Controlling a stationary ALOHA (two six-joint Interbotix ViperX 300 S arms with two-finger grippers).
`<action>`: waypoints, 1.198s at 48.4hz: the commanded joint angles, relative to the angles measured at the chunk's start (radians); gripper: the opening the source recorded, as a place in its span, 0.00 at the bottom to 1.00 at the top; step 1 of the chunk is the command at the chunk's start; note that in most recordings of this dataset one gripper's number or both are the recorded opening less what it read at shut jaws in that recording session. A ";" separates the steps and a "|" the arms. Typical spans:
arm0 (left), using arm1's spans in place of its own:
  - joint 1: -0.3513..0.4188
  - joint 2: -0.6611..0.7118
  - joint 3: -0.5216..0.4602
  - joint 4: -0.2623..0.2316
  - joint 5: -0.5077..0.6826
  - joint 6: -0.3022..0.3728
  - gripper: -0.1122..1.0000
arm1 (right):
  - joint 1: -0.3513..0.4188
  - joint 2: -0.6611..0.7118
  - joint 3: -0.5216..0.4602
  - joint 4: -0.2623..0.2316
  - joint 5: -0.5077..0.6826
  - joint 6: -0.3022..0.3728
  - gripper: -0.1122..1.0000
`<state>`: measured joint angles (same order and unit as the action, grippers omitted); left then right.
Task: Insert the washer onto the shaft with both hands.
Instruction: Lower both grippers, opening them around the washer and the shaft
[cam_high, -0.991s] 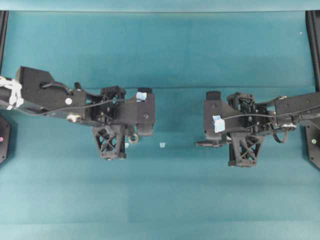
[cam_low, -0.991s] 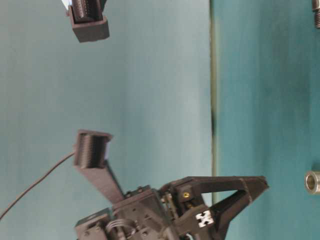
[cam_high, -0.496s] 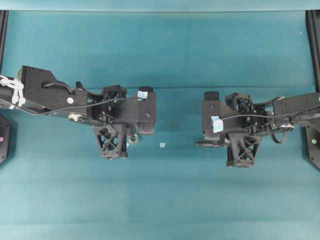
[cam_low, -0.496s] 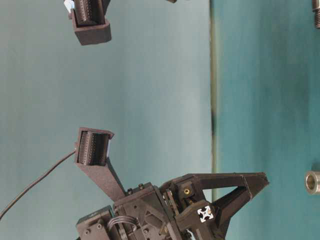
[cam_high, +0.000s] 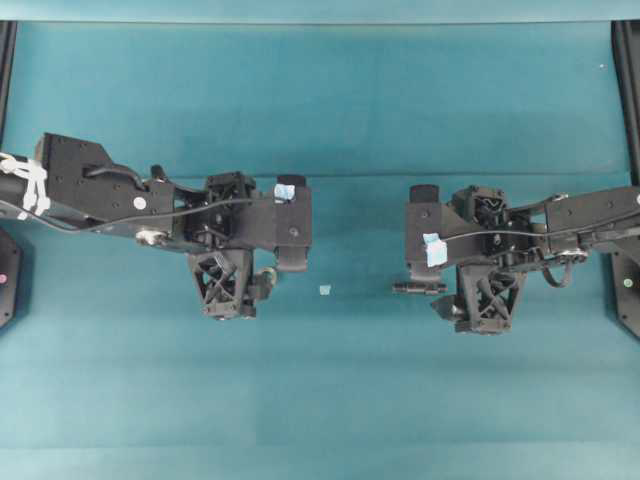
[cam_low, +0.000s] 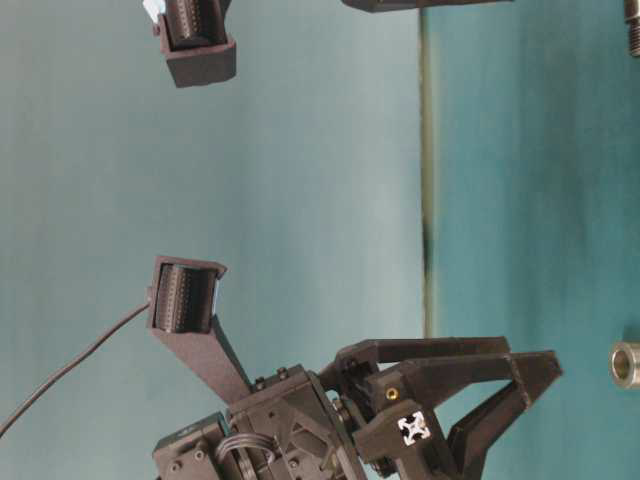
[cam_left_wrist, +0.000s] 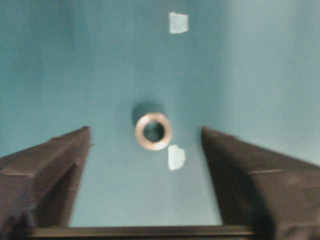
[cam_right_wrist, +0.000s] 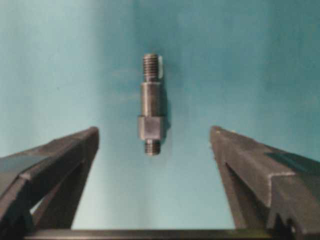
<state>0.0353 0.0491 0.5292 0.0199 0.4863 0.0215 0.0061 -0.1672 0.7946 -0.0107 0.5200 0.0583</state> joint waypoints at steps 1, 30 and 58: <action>-0.003 -0.012 0.002 0.002 -0.028 0.002 0.81 | -0.005 -0.005 -0.002 -0.003 -0.014 -0.003 0.93; -0.003 0.092 0.026 0.002 -0.097 0.002 0.80 | -0.008 0.037 0.023 -0.002 -0.077 0.000 0.93; -0.003 0.130 0.035 0.002 -0.130 0.002 0.79 | -0.008 0.091 0.041 -0.003 -0.104 -0.003 0.93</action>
<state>0.0337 0.1810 0.5706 0.0199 0.3636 0.0215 -0.0015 -0.0782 0.8406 -0.0123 0.4218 0.0583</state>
